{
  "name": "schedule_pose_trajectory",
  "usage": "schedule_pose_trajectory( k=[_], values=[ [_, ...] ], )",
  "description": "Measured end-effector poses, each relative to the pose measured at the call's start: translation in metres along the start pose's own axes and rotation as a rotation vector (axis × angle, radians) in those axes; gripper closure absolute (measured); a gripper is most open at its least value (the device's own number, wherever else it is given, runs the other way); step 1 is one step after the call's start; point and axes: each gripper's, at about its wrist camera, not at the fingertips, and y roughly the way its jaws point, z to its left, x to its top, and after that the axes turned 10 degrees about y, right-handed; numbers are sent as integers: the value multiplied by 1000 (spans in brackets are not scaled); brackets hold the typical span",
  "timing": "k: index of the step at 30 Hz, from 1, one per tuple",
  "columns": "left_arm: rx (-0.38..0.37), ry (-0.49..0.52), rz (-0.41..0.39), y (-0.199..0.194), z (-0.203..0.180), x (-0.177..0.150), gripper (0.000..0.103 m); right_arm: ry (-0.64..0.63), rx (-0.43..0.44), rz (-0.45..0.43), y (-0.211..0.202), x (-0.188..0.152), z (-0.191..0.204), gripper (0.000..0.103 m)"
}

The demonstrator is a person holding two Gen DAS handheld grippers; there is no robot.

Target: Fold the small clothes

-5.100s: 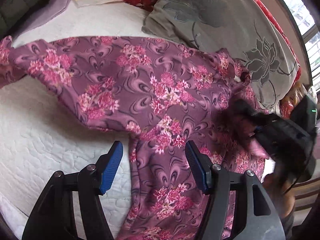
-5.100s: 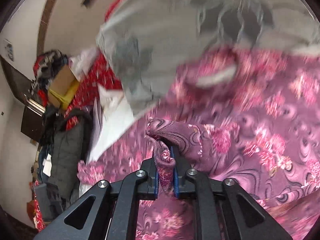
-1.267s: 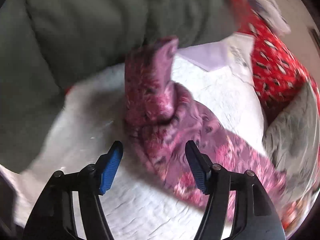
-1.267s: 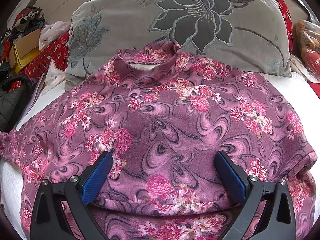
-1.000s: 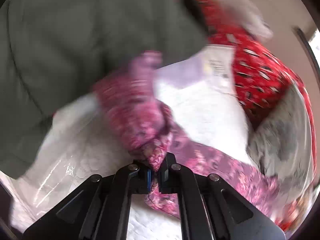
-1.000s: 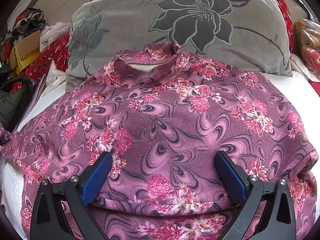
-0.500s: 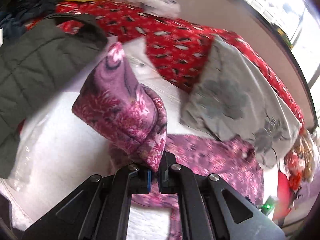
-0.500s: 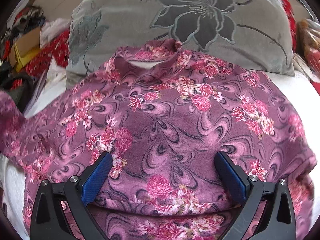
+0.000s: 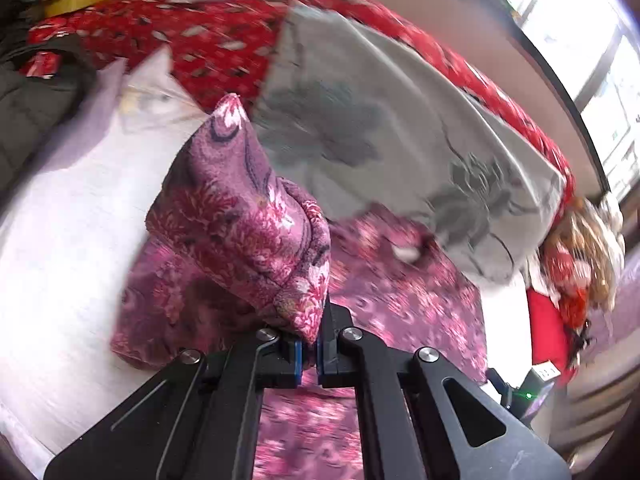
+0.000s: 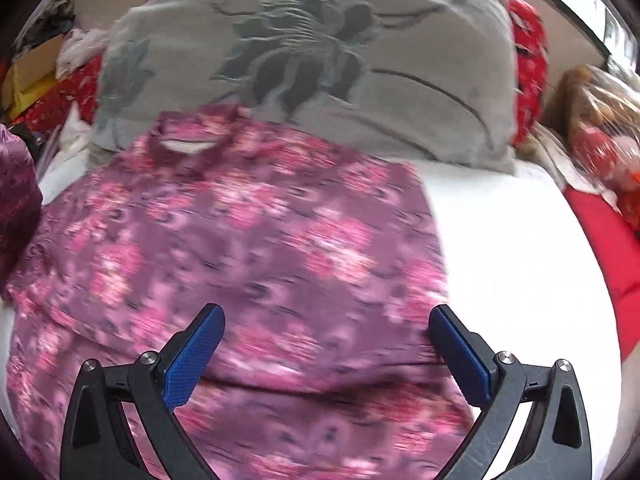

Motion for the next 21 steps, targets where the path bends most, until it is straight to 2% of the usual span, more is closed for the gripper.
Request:
schedule_pose_trajectory(
  k=[4,6,9,11,13,14,15,16,18,19,21],
  values=[
    [-22,58,57,23,-42,-12,101,5,-11,54,18,-14,-15,0],
    [-13,103,96,40,-64,-21,101,5,5,6,15,-20,-18,0],
    [10,155,172,72,-89,-39,100,13,9,-16,13,-24,-21,0],
    [41,178,251,100,-101,-54,100,17,15,-20,14,-26,-23,0],
    [77,207,312,122,-108,-68,86,23,23,-21,13,-27,-23,0],
    [90,227,313,126,-110,-73,84,27,26,-21,13,-26,-24,0],
    [100,254,298,126,-112,-75,82,29,28,-20,13,-26,-24,0],
    [103,300,286,121,-118,-77,75,30,28,-19,13,-27,-24,0],
    [87,344,308,111,-121,-79,64,31,28,-18,13,-27,-24,0],
    [72,352,310,102,-119,-80,64,31,27,-14,14,-26,-24,0],
    [20,332,256,70,-102,-85,63,24,22,11,15,-21,-24,0]
  ],
)
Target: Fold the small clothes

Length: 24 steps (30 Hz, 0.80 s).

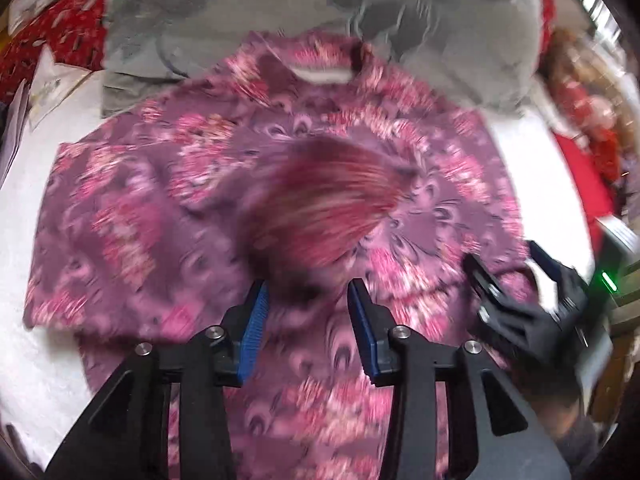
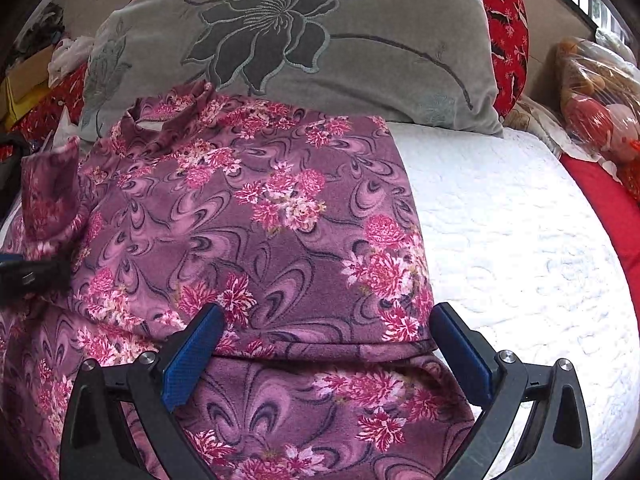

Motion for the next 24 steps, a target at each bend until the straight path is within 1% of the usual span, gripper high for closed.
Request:
schedule_pose_trajectory(
  k=[1,2,3,4,5,7,9,10,12,16,17,18,19,20,21,22,23,24],
  values=[
    [-11,-13,-17,-8,8,-7,58,-3,-8,16,0,4,1,0],
    [-24,-48,-40,-18,21,-17,56,6,-16,33,-2,10,3,1],
    [-31,-100,-56,-25,37,-27,53,21,2,30,-8,14,5,1],
    [-44,-169,-73,-30,57,-39,53,33,29,20,-13,18,7,2],
    [-74,-260,-84,-31,80,-52,53,46,84,3,-23,23,12,2],
    [-107,-383,-57,-23,113,-69,53,44,166,-10,-34,29,26,1],
    [-163,-514,-27,-11,139,-85,53,36,265,10,-39,32,47,1],
    [-217,-571,-28,-6,150,-93,53,43,295,25,-39,33,53,1],
    [-249,-596,-42,-3,151,-97,53,103,378,88,-31,33,65,1],
    [-225,-546,-41,0,142,-92,53,306,480,214,-5,32,70,1],
    [-220,-541,-42,0,141,-92,53,360,505,238,2,31,74,1],
    [-218,-538,-43,0,142,-93,53,388,520,248,6,31,77,2],
    [-217,-539,-44,2,142,-92,53,406,524,249,8,31,80,8],
    [-221,-541,-44,3,143,-92,53,403,522,247,10,33,83,30],
    [-228,-545,-45,4,146,-92,53,384,520,256,12,36,87,46],
    [-238,-551,-44,5,150,-94,53,362,517,260,12,39,89,79],
    [-245,-555,-45,8,151,-93,53,334,511,239,7,43,89,89],
    [-253,-558,-45,8,152,-94,53,309,507,188,-2,47,86,89]
  ],
)
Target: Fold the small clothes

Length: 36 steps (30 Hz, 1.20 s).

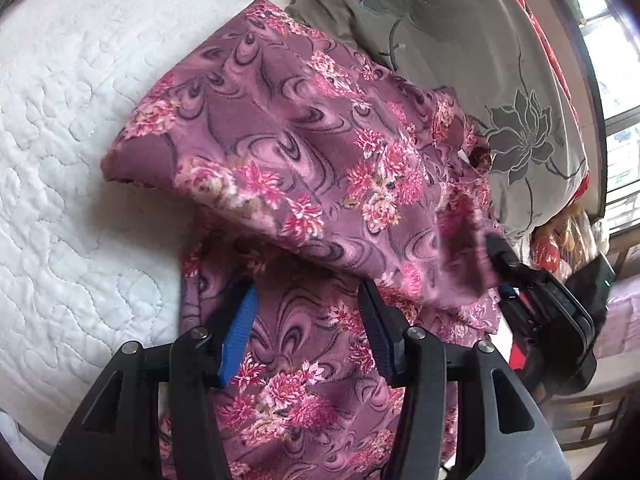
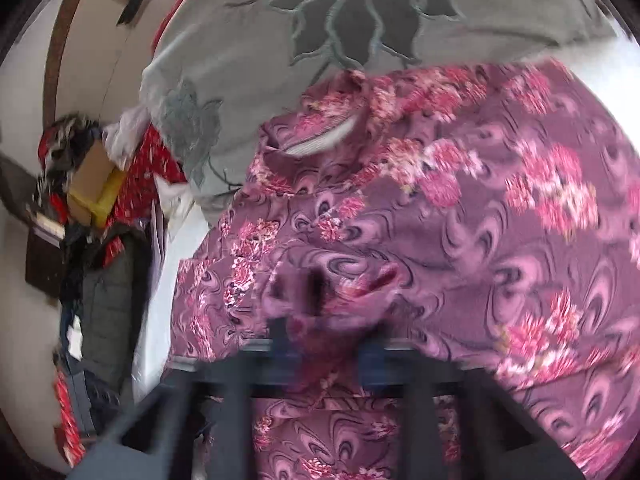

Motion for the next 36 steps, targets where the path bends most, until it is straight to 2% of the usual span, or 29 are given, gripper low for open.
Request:
schedule_pose_trajectory(
  k=[3,7,8,13,16,19,21,22,23,24,25,26,28,31,33,36],
  values=[
    [-5,-3,-4,0,2,-1,53,-64,0,-109,-31,10,-3,90],
    [12,12,-10,1,-1,-3,52,-56,-88,-199,-62,33,-32,91],
    [17,16,-11,4,-4,-1,52,-44,-119,-208,-67,38,-44,91],
    [22,23,-10,6,-6,-1,52,11,-249,-127,-63,43,-95,89],
    [8,38,-2,0,-7,-6,52,111,-236,-142,-78,40,-123,80],
    [-47,46,-14,-9,-13,-7,52,198,-166,-215,-97,40,-134,80],
    [-63,57,-33,-15,-21,-3,52,177,-126,-209,-95,44,-130,75],
    [-62,73,-46,-17,-28,3,52,151,-133,-184,-89,45,-126,67],
    [-55,87,-55,-19,-33,7,52,126,-157,-158,-81,45,-122,63],
    [-46,99,-64,-21,-37,11,52,102,-173,-134,-75,47,-117,63],
    [-41,109,-74,-23,-41,15,51,71,-164,-110,-71,45,-112,76],
    [-30,119,-81,-23,-43,19,51,13,-142,-105,-74,40,-105,99],
    [2,121,-73,-18,-43,25,49,-79,-100,-105,-80,29,-95,100],
    [65,91,2,9,-30,31,49,-164,-159,-6,-73,10,-99,97],
    [55,57,53,26,-20,32,50,-160,-206,51,-71,6,-110,96],
    [45,50,47,29,-18,30,49,-76,-118,21,-90,14,-119,94]
  ],
)
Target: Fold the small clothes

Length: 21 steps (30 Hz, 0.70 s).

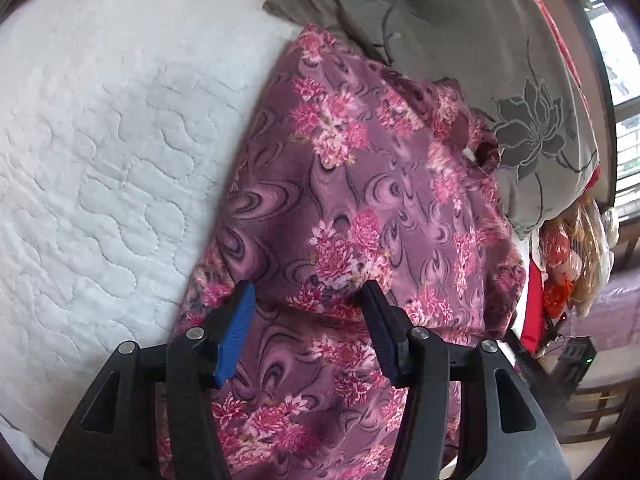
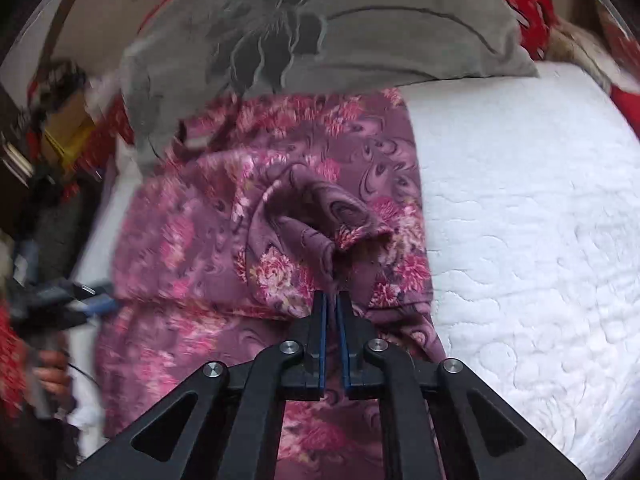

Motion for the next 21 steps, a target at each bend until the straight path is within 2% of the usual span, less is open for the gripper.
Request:
schedule_pose_trajectory(
  k=[1,2,4,8,11,15,16,17,18,21],
  values=[
    [9,11,2,0,-2,0,49,45,39,-23,-6,5,-5,89],
    [20,24,5,1,-4,0,49,100,82,-53,-12,10,-10,79],
    [38,46,5,2,-9,-1,48,188,125,-82,-10,21,-19,72],
    [41,50,9,0,-9,-1,47,360,145,-54,14,30,-36,72],
    [37,52,12,1,-10,1,46,534,221,-33,27,25,-55,72],
    [39,67,12,3,-11,2,43,679,307,-33,43,26,-68,71],
    [42,74,13,3,-13,1,42,683,308,-41,44,29,-68,77],
    [42,79,13,4,-14,1,42,662,297,-75,39,36,-66,92],
    [43,85,13,4,-14,0,42,634,287,-120,32,43,-64,99],
    [44,96,13,6,-16,0,41,593,268,-223,13,60,-62,100]
  ],
)
